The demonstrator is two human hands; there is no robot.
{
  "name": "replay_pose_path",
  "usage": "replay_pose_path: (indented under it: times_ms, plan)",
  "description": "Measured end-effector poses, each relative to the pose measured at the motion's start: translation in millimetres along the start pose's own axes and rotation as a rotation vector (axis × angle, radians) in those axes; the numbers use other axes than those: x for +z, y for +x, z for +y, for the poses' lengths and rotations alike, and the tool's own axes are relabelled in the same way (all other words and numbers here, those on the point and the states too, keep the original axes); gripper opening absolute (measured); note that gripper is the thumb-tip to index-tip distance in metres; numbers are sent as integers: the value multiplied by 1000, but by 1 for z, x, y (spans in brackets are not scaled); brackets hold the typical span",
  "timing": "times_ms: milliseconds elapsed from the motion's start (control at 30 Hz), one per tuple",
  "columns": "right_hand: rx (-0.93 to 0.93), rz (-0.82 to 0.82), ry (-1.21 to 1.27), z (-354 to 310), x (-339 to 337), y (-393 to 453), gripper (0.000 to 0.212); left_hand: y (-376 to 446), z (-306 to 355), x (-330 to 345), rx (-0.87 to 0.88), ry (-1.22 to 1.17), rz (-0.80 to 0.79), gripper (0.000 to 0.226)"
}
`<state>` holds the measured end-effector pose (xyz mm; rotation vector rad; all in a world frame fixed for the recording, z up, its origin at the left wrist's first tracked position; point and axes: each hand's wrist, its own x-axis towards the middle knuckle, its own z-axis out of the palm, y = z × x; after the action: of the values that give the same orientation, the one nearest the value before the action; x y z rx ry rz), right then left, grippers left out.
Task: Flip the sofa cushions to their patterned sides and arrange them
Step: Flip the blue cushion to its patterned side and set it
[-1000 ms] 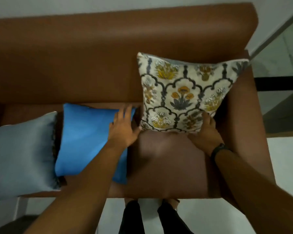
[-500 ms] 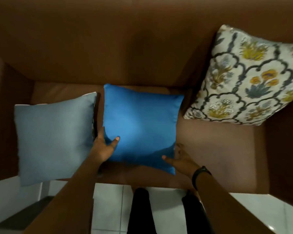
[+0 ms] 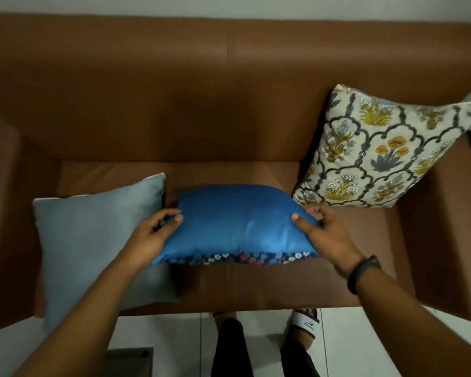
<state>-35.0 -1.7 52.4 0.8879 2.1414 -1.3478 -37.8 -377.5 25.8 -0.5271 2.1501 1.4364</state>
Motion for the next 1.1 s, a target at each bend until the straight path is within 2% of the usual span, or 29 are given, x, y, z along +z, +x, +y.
replay_pose_path:
  times_ms: [100, 200, 267, 367, 433, 500, 533, 600, 667, 700, 767, 833, 900, 967, 1033, 1100]
  plan:
    - [91, -3, -5, -49, -22, 18, 25, 14, 52, -12, -187, -151, -52, 48]
    - [137, -7, 19, -95, -34, 45, 39, 38, 96, -19, -230, -339, -76, 77]
    - [138, 8, 77, -119, -37, 66, 42, 58, 118, -18, -206, -431, -29, 80]
    - [25, 47, 188, -148, -37, 100, 36, 94, 140, -13, -150, -445, 28, 79]
    - [-78, 39, 278, -156, -35, 117, 53, 114, 147, -5, -84, -398, 29, 81]
    - [-167, 35, 259, -152, -26, 123, 68, 124, 144, 7, -23, -322, 11, 82]
    - [-227, 65, 171, -146, -20, 122, 71, 124, 139, 15, 18, -261, 27, 84]
    - [-419, 195, -161, -122, -1, 110, 74, 113, 121, 33, 226, -4, 184, 91]
    - [-649, 276, -516, -97, 26, 88, 81, 99, 99, 52, 514, 423, 356, 100]
    - [-737, 268, -659, -88, 42, 80, 86, 96, 91, 61, 634, 630, 382, 103]
    - [-863, 210, -865, -75, 77, 76, 93, 97, 80, 81, 804, 924, 324, 104]
    - [-927, 198, -1004, -68, 96, 86, 96, 109, 77, 93, 917, 1078, 242, 103]
    - [-897, 272, -1079, -60, 93, 109, 102, 131, 75, 86, 878, 1217, 249, 110]
    - [-762, 358, -1020, -44, 77, 133, 116, 154, 59, 66, 711, 1241, 285, 124]
    - [-580, 444, -864, -28, 54, 145, 128, 164, 42, 42, 524, 1114, 324, 138]
    - [-539, 470, -809, -18, 45, 142, 125, 157, 30, 35, 401, 1025, 351, 145]
